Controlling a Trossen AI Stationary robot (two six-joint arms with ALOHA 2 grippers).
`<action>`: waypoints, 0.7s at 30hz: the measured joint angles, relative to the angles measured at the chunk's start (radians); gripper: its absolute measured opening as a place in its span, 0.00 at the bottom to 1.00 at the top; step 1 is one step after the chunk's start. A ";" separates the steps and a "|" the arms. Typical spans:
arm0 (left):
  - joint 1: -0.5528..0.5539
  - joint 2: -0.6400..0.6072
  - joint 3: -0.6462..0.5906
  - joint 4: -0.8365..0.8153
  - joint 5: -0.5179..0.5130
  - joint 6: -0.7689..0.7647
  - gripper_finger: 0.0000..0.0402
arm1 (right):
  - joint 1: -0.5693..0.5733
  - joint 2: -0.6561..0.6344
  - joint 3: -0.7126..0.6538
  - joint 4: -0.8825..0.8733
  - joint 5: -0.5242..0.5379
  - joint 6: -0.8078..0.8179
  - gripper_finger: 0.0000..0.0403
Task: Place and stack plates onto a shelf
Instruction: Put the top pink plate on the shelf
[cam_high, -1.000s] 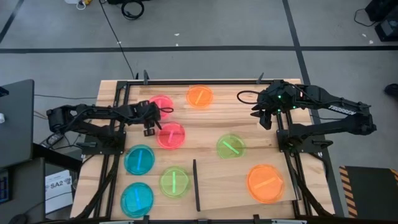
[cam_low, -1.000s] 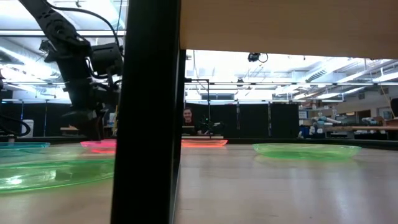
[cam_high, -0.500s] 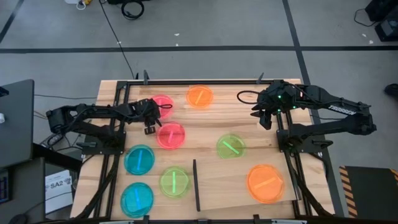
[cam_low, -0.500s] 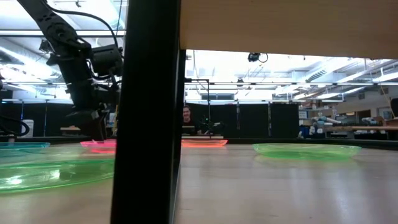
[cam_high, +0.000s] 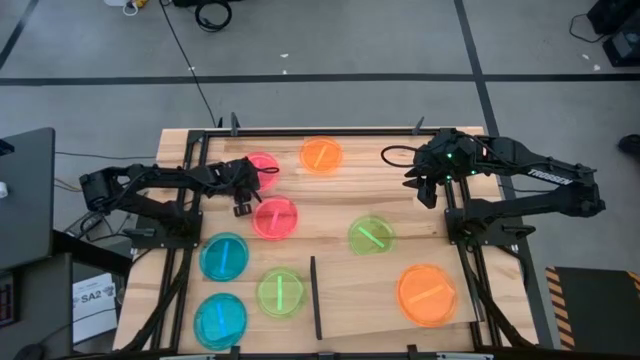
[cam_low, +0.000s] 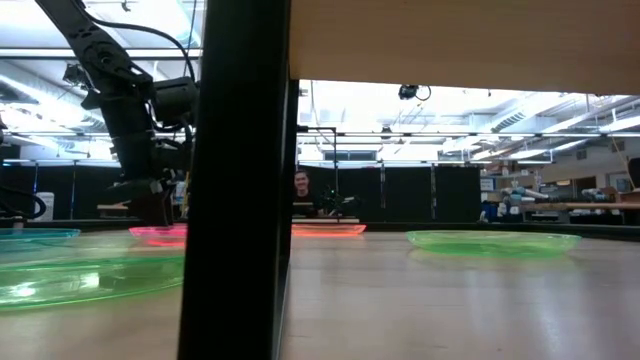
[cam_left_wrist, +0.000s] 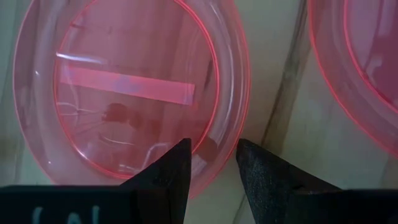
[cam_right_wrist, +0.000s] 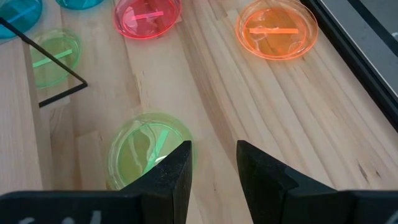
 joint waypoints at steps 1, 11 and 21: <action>0.001 -0.003 -0.001 0.000 0.001 0.000 0.35 | 0.000 0.000 0.000 0.000 0.000 0.000 0.33; 0.000 -0.004 -0.004 -0.001 0.005 -0.001 0.24 | 0.000 0.000 0.000 0.000 0.000 0.000 0.33; -0.017 -0.002 -0.004 0.001 -0.002 0.000 0.07 | 0.000 0.000 0.000 0.000 0.000 0.000 0.33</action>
